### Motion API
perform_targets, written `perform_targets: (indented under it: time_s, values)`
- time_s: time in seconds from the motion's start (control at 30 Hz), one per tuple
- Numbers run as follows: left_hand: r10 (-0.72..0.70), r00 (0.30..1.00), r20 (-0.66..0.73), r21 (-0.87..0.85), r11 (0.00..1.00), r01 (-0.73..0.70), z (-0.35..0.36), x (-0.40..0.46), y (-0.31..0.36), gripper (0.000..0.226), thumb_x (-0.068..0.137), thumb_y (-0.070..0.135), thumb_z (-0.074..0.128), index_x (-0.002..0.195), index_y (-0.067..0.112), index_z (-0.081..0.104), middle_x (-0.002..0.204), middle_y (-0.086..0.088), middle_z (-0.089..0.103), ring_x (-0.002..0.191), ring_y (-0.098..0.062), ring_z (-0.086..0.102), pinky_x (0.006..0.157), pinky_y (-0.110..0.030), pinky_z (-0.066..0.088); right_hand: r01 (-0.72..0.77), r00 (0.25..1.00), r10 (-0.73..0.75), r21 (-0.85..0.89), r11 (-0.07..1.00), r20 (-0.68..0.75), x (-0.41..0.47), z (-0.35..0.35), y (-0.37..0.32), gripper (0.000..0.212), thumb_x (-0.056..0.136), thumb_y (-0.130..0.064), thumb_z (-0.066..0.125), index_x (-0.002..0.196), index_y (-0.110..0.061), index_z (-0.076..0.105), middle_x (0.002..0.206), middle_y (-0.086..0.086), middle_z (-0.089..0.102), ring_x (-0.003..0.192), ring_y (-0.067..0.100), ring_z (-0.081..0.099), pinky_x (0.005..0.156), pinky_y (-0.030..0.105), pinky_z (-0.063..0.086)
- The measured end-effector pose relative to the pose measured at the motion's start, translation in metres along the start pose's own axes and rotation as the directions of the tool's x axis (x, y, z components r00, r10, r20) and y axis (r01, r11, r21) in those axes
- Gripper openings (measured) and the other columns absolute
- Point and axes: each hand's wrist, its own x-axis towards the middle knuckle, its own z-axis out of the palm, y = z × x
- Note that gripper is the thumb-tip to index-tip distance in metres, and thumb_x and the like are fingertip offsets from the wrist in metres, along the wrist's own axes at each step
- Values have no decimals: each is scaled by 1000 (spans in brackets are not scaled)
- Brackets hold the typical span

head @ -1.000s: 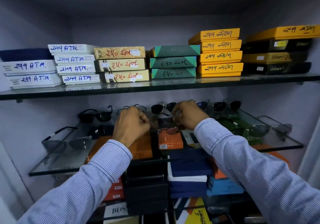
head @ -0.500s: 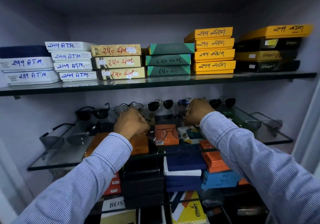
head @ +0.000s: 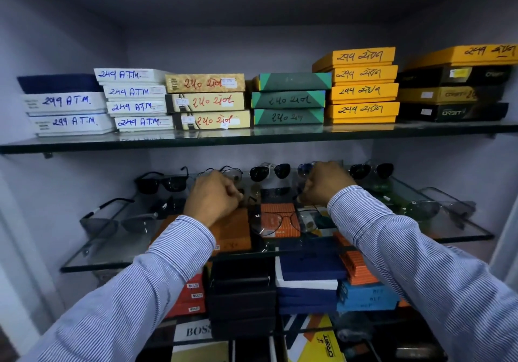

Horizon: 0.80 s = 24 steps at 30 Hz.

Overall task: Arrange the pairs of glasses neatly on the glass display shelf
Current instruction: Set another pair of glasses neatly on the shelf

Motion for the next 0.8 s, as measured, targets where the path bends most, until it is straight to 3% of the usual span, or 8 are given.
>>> perform_targets:
  time_s: [0.13, 0.27, 0.37, 0.43, 0.57, 0.67, 0.73, 0.8]
  values:
    - [85, 987, -137, 122, 990, -68, -18, 6, -19, 15, 84, 7, 76, 98, 10, 81, 106, -10, 78, 98, -31, 74, 91, -47, 62, 148, 987, -144, 61, 987, -68, 0, 7, -37, 21, 86, -24, 69, 97, -10, 79, 108, 17, 73, 95, 35, 71, 89, 41, 59]
    - [119, 989, -93, 320, 944, -83, -10, 6, -29, 27, 89, 11, 72, 116, 9, 74, 112, -17, 73, 103, -37, 72, 86, -45, 60, 291, 953, -297, 92, 952, 57, 7, 25, -78, 30, 92, -19, 64, 119, -13, 75, 119, 14, 72, 104, 33, 70, 95, 46, 58]
    - [120, 991, -57, 366, 926, -91, -2, 11, -35, 31, 90, 15, 73, 121, 11, 71, 117, -15, 72, 108, -35, 70, 87, -44, 59, 353, 924, -351, 13, 936, 153, 16, 43, -102, 34, 95, -24, 64, 127, -14, 68, 120, 12, 71, 103, 29, 70, 86, 38, 57]
    - [120, 991, -58, 380, 921, -89, 1, 15, -39, 30, 90, 14, 72, 120, 10, 71, 117, -16, 72, 109, -36, 69, 85, -43, 59, 368, 913, -354, -32, 929, 202, 21, 51, -114, 37, 97, -26, 63, 131, -13, 65, 123, 13, 69, 105, 28, 69, 80, 35, 54]
    - [107, 994, -26, 376, 922, -89, 2, 21, -44, 35, 86, 21, 76, 119, 9, 71, 117, -17, 70, 109, -38, 68, 79, -41, 52, 379, 907, -357, -69, 923, 223, 28, 57, -124, 43, 96, -24, 63, 137, -13, 61, 128, 15, 66, 111, 31, 68, 89, 39, 56]
    - [69, 997, 33, 281, 957, -76, 1, 27, -43, 39, 81, 27, 83, 113, 8, 72, 115, -15, 72, 108, -36, 68, 85, -43, 57, 380, 909, -355, -82, 921, 218, 29, 58, -129, 40, 94, -26, 66, 132, -13, 64, 125, 13, 69, 108, 29, 69, 81, 34, 53]
    - [60, 997, 48, 230, 971, -70, 2, 28, -42, 35, 80, 23, 84, 110, 8, 73, 112, -14, 73, 103, -34, 70, 79, -40, 55, 382, 909, -356, -94, 919, 215, 28, 56, -130, 41, 93, -27, 67, 132, -13, 64, 125, 13, 69, 109, 29, 68, 78, 32, 51]
    - [62, 998, 33, 193, 979, -67, 2, 28, -41, 37, 78, 22, 86, 111, 9, 73, 111, -13, 74, 102, -32, 71, 74, -37, 51, 385, 910, -361, -98, 918, 203, 27, 52, -129, 42, 93, -26, 68, 133, -13, 63, 127, 14, 67, 111, 31, 68, 84, 35, 53]
